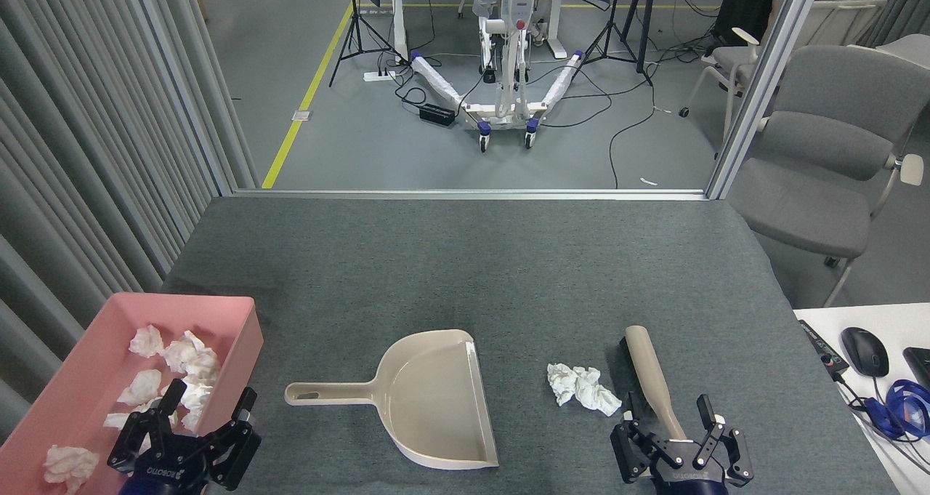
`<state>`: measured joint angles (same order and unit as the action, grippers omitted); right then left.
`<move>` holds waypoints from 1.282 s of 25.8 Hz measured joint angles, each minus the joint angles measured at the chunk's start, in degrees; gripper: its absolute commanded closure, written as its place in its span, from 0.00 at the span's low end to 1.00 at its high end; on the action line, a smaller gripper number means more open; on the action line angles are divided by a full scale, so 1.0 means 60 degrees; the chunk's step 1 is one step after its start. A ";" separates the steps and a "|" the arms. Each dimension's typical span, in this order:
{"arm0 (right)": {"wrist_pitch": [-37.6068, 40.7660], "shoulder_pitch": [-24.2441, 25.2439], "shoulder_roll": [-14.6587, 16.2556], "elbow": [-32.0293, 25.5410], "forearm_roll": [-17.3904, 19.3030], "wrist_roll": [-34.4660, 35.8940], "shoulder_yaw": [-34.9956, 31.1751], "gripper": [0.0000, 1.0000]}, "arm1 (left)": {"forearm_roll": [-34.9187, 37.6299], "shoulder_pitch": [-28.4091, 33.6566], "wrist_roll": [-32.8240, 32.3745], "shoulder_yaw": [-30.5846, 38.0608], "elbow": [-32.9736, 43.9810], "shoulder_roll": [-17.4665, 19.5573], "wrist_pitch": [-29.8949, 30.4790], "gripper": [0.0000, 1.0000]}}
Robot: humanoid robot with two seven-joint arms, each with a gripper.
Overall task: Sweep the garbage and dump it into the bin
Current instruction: 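Move the left gripper to the dustpan handle and grasp it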
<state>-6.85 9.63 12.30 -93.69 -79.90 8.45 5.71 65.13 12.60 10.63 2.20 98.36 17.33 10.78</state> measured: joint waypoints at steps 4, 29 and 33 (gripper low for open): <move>-0.0001 -0.0010 -0.0012 0.0000 0.0000 0.0001 0.0001 0.02 | 0.0000 0.0068 0.0057 -0.0039 0.0022 -0.0077 0.0025 0.00; 0.0009 -0.0005 0.0037 0.0000 0.0015 0.0001 0.0001 0.02 | -0.3783 -0.0252 0.0052 -0.2433 0.0053 -0.1954 0.0318 0.00; 0.0009 0.0007 0.0062 0.0000 0.0015 -0.0002 0.0000 0.02 | -0.5091 -0.0264 0.0016 -0.2494 -0.0337 -0.2005 0.0279 0.00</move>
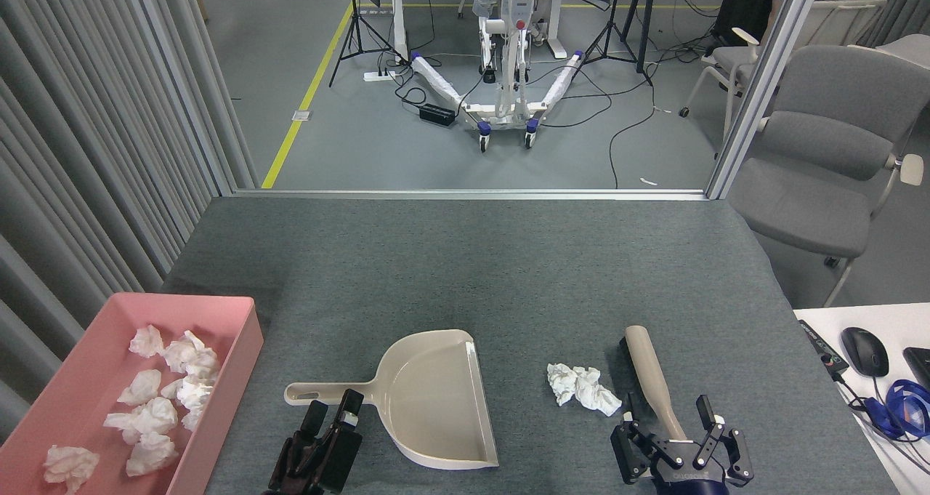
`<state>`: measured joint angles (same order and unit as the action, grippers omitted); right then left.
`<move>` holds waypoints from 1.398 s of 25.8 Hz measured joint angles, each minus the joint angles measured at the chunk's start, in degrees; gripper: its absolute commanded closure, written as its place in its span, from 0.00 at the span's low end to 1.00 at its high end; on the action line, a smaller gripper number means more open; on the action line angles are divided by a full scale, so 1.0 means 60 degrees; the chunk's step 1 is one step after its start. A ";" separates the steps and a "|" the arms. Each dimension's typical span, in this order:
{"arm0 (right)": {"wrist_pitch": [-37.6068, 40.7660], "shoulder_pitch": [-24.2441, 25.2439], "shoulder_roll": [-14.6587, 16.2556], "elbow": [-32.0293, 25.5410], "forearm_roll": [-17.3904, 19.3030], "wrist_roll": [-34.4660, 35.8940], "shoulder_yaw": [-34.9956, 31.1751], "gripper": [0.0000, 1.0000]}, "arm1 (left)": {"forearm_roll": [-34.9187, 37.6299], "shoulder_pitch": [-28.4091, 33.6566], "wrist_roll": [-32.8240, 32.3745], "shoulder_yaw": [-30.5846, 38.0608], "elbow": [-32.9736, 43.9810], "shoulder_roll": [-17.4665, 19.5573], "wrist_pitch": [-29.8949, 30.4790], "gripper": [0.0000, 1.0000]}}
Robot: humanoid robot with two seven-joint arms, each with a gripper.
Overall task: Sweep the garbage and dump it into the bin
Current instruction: 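Move the left gripper to the dustpan handle and grasp it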
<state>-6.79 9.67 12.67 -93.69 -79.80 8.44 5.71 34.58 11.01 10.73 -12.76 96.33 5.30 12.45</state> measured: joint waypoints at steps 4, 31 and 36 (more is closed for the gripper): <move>0.0000 0.0174 0.0097 0.0000 0.0002 -0.0002 -0.0035 0.02 | -0.0954 -0.0088 0.0028 0.0001 -0.0709 -0.0010 0.0042 0.00; 0.0214 0.0845 0.0320 0.0771 0.0151 0.0520 -0.0307 0.02 | -0.3463 -0.1739 0.0342 0.0392 -0.3926 -0.0100 0.0544 0.15; 0.0216 0.0850 0.0288 0.0985 0.0209 0.0526 -0.0313 0.02 | -0.3454 -0.2048 0.0543 0.0381 -0.4556 -0.0132 0.0903 0.16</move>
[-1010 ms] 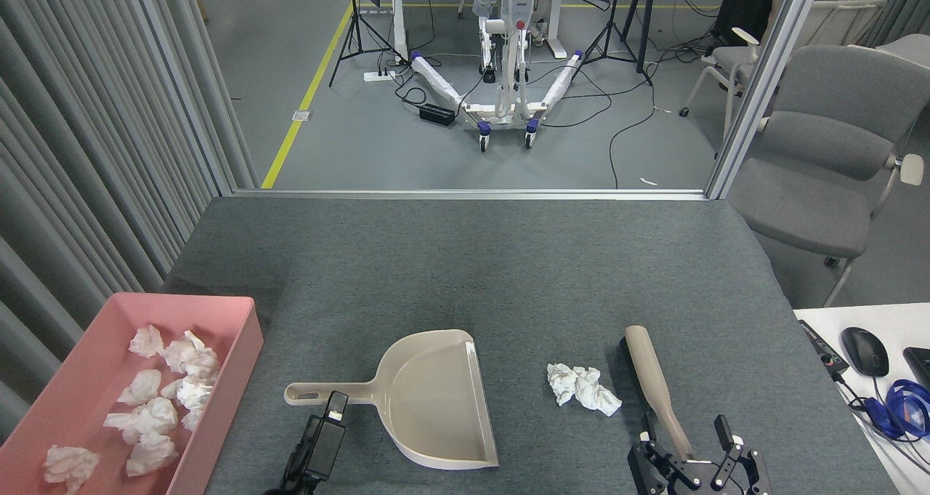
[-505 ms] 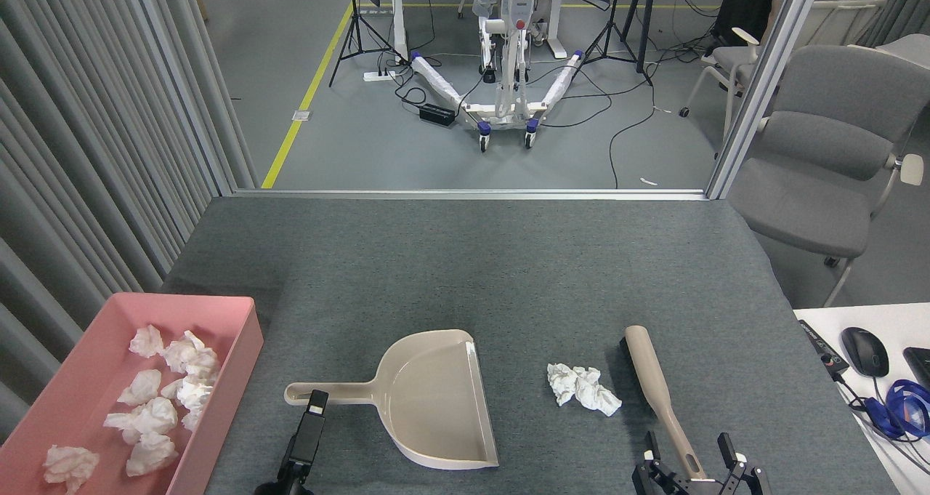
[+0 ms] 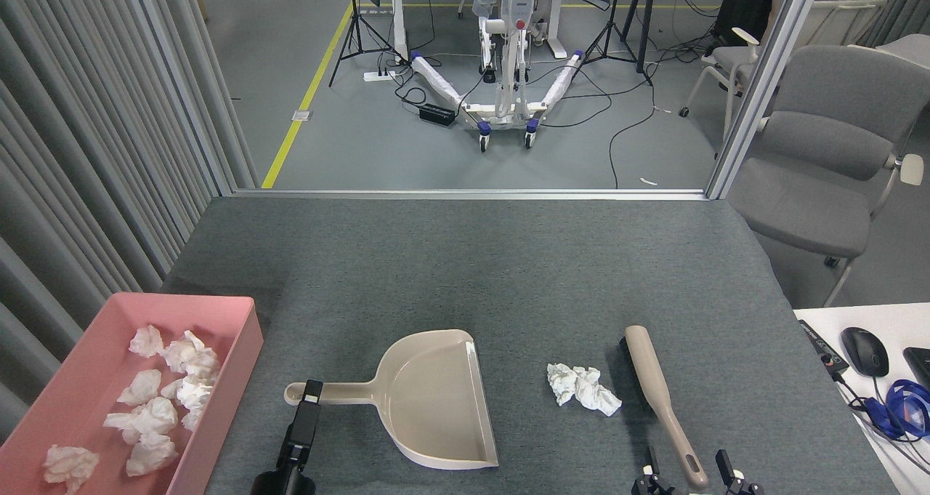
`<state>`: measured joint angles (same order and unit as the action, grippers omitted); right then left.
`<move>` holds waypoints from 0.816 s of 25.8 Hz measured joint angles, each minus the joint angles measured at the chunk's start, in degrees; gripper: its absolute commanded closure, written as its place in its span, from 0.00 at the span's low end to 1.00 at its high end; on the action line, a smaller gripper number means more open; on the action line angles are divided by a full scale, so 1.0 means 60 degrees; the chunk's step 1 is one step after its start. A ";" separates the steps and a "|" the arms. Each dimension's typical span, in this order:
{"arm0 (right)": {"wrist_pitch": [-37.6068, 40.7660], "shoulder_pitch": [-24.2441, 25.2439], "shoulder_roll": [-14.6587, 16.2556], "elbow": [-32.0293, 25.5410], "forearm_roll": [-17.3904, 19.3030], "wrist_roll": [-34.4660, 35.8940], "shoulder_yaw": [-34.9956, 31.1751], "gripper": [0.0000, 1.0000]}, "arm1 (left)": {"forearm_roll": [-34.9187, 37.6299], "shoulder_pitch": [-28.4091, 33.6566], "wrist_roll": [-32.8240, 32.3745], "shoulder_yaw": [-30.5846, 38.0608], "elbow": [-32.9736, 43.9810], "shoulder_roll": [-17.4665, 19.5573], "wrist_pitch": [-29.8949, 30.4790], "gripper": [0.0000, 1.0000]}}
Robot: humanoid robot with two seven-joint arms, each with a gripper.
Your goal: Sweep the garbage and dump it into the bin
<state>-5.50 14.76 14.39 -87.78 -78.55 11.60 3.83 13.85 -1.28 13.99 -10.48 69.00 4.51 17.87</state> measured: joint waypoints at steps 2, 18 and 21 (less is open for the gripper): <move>0.0000 0.0000 -0.0009 0.0097 0.0005 0.0002 -0.0005 0.02 | 0.0005 -0.0122 0.0014 -0.0008 -0.0198 -0.0075 0.0094 0.16; -0.0008 -0.0129 -0.0072 0.0458 0.0011 0.0021 -0.0008 0.04 | 0.0095 -0.0684 0.0112 -0.0012 -0.1133 -0.0310 0.0319 0.31; -0.0024 -0.0233 -0.0057 0.0518 0.0011 0.0025 -0.0002 0.04 | 0.0101 -0.0765 0.0195 -0.0012 -0.1215 -0.0308 0.0342 0.40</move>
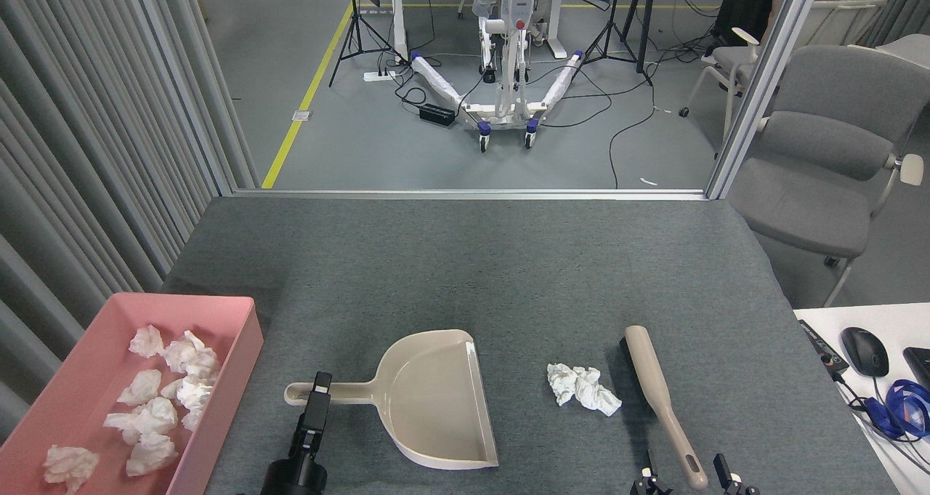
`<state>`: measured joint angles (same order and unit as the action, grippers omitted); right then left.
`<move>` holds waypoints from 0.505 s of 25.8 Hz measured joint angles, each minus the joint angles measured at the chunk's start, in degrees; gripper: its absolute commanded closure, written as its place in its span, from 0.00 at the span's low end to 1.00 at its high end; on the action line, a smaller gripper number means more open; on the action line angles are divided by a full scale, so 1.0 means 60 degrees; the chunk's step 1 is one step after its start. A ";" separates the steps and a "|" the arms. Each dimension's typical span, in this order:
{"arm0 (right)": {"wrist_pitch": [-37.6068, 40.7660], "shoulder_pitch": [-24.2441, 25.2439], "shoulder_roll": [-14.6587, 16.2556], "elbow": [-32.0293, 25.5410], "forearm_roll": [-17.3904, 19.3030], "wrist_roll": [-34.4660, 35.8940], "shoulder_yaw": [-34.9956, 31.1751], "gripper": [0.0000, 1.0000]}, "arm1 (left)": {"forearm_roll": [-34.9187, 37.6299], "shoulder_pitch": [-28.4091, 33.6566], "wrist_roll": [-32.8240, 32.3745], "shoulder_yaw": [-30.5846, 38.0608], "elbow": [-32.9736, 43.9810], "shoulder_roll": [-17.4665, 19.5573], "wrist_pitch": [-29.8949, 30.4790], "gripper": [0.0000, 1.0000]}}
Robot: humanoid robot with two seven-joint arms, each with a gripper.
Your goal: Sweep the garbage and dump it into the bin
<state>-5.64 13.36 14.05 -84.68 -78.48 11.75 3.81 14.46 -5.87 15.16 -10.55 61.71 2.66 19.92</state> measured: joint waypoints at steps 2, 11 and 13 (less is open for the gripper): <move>-0.0010 -0.0045 0.0005 0.0068 0.0000 0.0003 0.0002 0.05 | 0.0005 -0.0049 0.0025 -0.0002 -0.0022 0.0010 0.0002 0.42; -0.0070 -0.0106 -0.0006 0.0264 -0.0002 0.0185 0.0002 0.34 | 0.0007 0.0012 0.0054 -0.0008 0.0025 0.0077 0.0008 0.46; -0.0085 -0.0123 0.0006 0.0276 -0.0007 0.0192 0.0004 0.41 | 0.0007 0.0016 0.0054 -0.0005 0.0026 0.0079 0.0051 0.48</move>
<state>-6.15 12.63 14.09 -83.02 -78.53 12.90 3.84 14.50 -5.77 15.48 -10.58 61.87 3.14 20.23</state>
